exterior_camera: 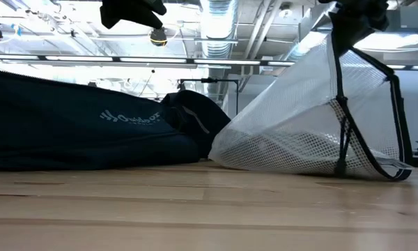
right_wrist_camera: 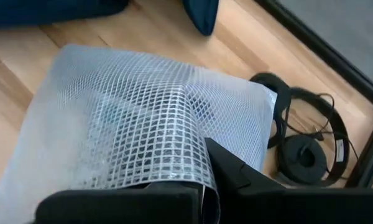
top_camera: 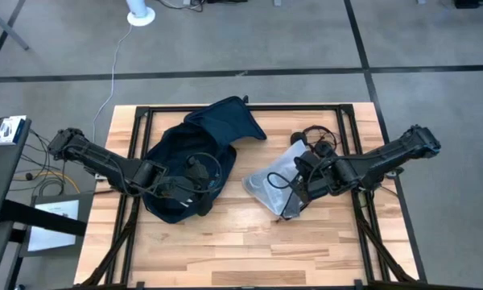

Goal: Unpack backpack
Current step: Remove the transparent pack from zip bag

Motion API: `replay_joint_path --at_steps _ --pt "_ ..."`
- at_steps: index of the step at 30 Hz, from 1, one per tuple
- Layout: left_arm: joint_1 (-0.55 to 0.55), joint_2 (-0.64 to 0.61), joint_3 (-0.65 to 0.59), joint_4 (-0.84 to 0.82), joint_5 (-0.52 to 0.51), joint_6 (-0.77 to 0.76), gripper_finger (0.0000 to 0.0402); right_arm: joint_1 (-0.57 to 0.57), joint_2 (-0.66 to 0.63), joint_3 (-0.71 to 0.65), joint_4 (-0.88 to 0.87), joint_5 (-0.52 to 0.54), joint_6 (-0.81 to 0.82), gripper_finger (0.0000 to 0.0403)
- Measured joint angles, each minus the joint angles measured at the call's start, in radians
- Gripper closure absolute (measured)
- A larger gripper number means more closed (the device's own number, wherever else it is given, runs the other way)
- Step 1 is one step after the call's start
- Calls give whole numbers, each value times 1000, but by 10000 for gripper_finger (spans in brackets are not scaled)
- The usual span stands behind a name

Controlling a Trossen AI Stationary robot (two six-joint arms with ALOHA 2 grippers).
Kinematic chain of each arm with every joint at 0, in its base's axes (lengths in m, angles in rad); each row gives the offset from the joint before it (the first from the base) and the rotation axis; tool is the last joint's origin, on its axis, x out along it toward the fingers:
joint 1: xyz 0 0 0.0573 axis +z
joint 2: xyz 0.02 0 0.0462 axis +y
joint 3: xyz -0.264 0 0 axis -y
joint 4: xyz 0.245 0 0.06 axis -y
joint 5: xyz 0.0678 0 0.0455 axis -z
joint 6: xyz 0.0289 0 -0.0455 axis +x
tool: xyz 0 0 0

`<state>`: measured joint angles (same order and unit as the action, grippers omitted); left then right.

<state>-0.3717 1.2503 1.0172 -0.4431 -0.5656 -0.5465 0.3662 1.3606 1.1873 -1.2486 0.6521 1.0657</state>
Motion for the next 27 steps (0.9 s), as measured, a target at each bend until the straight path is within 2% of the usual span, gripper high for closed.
replay_joint_path --at_steps 13,18,21,27 --pt "0 8 -58 101 2 -12 267 12 1 0 -7 -212 -19 403" --pt "0 22 -57 111 10 -15 267 29 1 0 12 -237 -19 398" --pt "0 31 -58 102 11 -15 267 38 1 0 19 -270 -19 369" --pt "0 45 -58 129 12 0 267 38 1 -1 16 -374 -19 283"
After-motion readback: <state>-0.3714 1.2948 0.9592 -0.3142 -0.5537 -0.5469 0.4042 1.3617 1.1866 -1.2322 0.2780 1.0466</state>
